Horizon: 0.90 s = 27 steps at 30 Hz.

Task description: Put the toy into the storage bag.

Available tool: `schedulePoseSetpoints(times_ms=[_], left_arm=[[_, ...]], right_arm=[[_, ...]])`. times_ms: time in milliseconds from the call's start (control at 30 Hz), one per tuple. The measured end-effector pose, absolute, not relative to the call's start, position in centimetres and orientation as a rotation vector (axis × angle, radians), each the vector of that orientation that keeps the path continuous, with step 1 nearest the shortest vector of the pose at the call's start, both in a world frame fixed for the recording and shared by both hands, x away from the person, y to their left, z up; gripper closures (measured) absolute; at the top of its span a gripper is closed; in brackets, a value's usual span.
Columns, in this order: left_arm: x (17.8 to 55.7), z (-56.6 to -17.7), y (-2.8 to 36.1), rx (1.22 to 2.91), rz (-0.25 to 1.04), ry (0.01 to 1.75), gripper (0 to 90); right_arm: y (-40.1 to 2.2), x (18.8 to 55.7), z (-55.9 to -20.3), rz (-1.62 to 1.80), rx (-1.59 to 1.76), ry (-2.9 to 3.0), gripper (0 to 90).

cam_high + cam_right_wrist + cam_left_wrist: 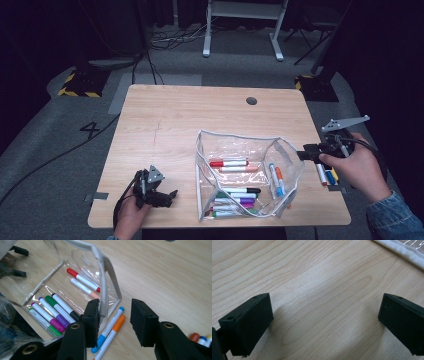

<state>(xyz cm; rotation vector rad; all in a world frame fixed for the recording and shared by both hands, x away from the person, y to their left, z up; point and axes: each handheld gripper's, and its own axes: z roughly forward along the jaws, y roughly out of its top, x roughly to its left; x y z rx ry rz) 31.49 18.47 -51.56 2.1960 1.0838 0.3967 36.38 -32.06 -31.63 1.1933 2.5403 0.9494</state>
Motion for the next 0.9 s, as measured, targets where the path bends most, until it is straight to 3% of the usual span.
schedulePoseSetpoints(times_ms=[200, 467, 900], left_arm=[[31.5, -51.6, 18.4, 2.193, 0.39, 1.089, 0.0], [31.5, -51.6, 18.4, 2.193, 0.39, 1.089, 0.0], [31.5, -51.6, 18.4, 2.193, 0.39, 1.089, 0.0]], right_arm=[[-32.9, 35.9, -32.4, 1.076, 1.224, 2.487, 58.9], [-35.0, 34.1, -30.7, 1.096, 1.216, 2.379, 60.3], [-35.0, 34.1, -37.8, 0.97, 1.336, 2.481, 57.7]])
